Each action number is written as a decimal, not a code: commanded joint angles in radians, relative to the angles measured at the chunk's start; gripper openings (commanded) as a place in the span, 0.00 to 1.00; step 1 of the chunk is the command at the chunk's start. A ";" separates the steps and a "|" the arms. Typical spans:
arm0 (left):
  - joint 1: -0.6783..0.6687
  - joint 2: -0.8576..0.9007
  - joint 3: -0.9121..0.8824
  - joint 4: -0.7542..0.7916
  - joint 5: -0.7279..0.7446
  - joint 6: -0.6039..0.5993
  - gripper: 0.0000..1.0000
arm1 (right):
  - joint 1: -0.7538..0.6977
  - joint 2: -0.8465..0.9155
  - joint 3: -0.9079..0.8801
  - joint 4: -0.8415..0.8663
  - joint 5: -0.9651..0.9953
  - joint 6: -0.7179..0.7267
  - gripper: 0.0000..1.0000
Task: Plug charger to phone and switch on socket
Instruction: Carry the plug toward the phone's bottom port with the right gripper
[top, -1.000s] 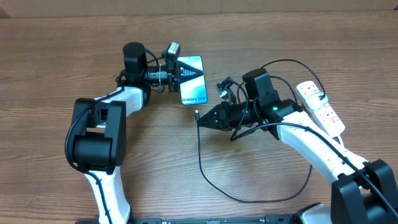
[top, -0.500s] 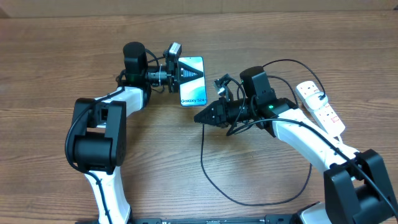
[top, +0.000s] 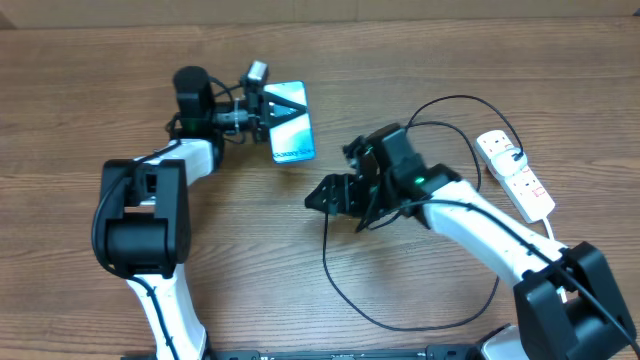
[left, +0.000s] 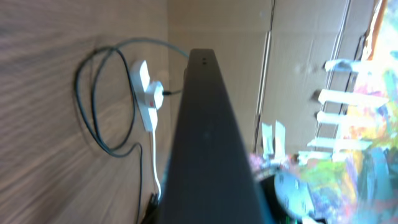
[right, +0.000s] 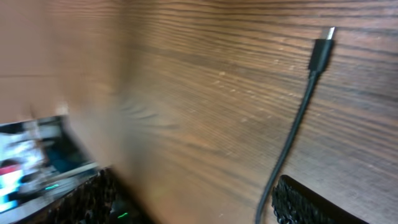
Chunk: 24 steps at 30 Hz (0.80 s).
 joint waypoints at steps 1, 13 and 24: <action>0.048 -0.002 0.021 0.007 0.013 -0.004 0.04 | 0.063 -0.001 0.018 0.002 0.290 0.016 0.82; 0.103 -0.002 0.021 0.008 0.040 -0.005 0.04 | 0.108 0.000 0.028 0.037 0.606 0.021 0.76; 0.104 -0.002 0.021 0.012 0.112 -0.011 0.04 | 0.188 0.079 0.152 -0.033 0.737 -0.047 0.64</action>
